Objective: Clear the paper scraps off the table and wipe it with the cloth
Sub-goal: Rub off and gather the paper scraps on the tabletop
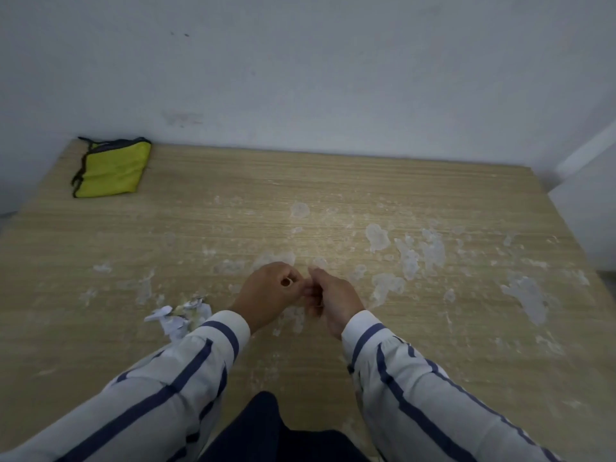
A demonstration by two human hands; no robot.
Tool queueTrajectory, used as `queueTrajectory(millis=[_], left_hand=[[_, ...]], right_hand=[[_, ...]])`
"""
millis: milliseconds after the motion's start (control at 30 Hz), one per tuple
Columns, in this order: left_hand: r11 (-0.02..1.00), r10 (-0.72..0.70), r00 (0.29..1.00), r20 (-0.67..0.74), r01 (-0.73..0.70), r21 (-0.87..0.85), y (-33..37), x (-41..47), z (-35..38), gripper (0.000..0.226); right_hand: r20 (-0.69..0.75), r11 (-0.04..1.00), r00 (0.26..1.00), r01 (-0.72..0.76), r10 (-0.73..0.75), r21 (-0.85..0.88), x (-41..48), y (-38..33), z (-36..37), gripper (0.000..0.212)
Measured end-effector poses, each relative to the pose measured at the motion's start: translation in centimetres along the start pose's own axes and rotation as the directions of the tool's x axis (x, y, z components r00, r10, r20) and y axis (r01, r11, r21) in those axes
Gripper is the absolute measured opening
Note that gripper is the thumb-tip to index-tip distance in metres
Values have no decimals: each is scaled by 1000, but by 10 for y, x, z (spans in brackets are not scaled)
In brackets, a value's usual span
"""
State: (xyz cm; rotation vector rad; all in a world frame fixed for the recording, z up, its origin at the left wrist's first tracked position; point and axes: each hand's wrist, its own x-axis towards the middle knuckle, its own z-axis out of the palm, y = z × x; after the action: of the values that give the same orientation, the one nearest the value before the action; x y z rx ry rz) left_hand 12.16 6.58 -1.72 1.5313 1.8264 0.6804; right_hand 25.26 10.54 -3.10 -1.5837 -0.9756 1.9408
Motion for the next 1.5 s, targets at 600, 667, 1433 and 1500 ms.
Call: queueTrajectory(millis=[600, 667, 1433, 1500], left_hand=[[982, -119, 993, -21, 114, -152, -106, -54, -107, 25], [984, -121, 992, 46, 126, -126, -114, -58, -112, 27], [980, -139, 975, 175, 110, 164, -125, -61, -104, 21], [975, -136, 976, 170, 101, 197, -126, -60, -101, 23]], right_hand=[[139, 994, 990, -24, 38, -106, -15, 22, 147, 18], [119, 985, 991, -33, 54, -172, -18, 25, 154, 16], [51, 484, 979, 141, -195, -863, -26, 31, 158, 44], [61, 459, 979, 145, -194, -877, -27, 37, 159, 37]])
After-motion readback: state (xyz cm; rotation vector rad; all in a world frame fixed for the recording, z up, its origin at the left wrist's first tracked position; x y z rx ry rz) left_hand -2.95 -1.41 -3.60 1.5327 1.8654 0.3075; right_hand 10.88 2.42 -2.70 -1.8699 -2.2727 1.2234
